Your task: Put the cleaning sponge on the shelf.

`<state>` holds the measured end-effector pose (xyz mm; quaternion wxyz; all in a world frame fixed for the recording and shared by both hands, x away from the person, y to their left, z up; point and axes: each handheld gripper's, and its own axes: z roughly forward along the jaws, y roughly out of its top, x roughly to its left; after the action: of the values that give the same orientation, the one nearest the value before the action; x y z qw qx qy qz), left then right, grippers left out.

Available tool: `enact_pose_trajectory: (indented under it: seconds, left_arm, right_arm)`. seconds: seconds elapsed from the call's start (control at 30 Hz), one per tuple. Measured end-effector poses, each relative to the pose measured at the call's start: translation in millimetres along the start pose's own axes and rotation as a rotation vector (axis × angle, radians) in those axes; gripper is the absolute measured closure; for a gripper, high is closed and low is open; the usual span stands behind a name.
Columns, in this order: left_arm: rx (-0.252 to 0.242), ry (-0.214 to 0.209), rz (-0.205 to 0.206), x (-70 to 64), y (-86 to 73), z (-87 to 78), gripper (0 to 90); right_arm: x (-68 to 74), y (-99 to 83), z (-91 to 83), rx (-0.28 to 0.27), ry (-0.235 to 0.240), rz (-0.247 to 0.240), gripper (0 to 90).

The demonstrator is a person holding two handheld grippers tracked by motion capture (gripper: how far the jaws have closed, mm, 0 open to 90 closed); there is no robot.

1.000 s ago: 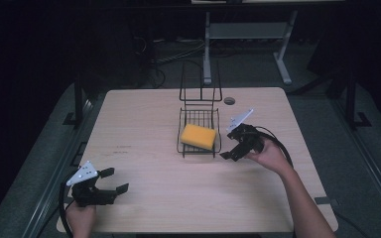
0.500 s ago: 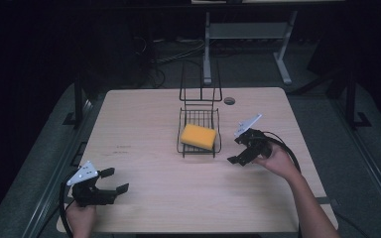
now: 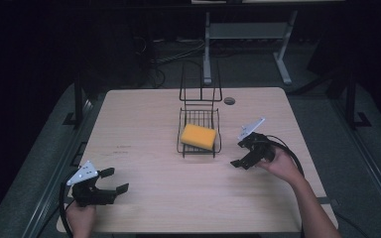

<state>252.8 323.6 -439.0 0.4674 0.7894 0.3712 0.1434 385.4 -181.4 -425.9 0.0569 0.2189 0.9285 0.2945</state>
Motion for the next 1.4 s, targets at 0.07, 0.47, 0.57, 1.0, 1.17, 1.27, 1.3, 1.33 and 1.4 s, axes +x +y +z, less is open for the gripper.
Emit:
enact_pose_trajectory:
  seconds: [0.07, 0.47, 0.57, 1.0, 1.17, 1.27, 1.3, 1.33, 1.4]
  left_arm:
    - [0.000, 0.000, 0.001, -0.1, 0.1, 0.2, 14.1]
    - [0.001, 0.000, 0.002, -0.2, 0.1, 0.3, 14.1]
    - [0.001, 0.000, 0.001, -0.1, 0.1, 0.2, 14.1]
    - [0.002, 0.001, 0.002, 0.2, 0.1, 0.2, 14.1]
    - [0.002, 0.001, 0.002, 0.3, 0.1, -0.1, 14.1]
    - [0.002, 0.002, 0.002, 0.6, 0.0, -0.2, 14.1]
    - [0.002, 0.001, 0.003, 0.8, 0.0, -0.4, 14.1]
    - [0.002, 0.001, 0.003, 0.8, 0.0, -0.4, 14.1]
    - [0.001, 0.001, 0.002, 0.8, -0.1, -0.3, 14.1]
  right_arm:
    - [0.4, -1.1, -0.2, 0.003, 0.001, 0.003, 15.4]
    - [3.2, -10.2, -2.6, 0.008, -0.001, 0.007, 15.4]
    - [4.5, -13.1, -2.5, 0.012, 0.000, 0.012, 15.4]
    - [10.3, -24.3, -0.9, 0.014, 0.002, 0.019, 15.4]
    - [12.8, -27.1, -1.1, 0.018, 0.001, 0.015, 15.4]
    - [13.4, -28.2, -1.8, 0.015, 0.000, 0.015, 15.4]
    - [13.7, -29.5, -1.9, 0.017, 0.001, 0.020, 15.4]
    - [13.7, -29.5, -1.9, 0.017, 0.001, 0.020, 15.4]
    - [14.4, -30.4, -1.5, 0.022, 0.004, 0.016, 15.4]
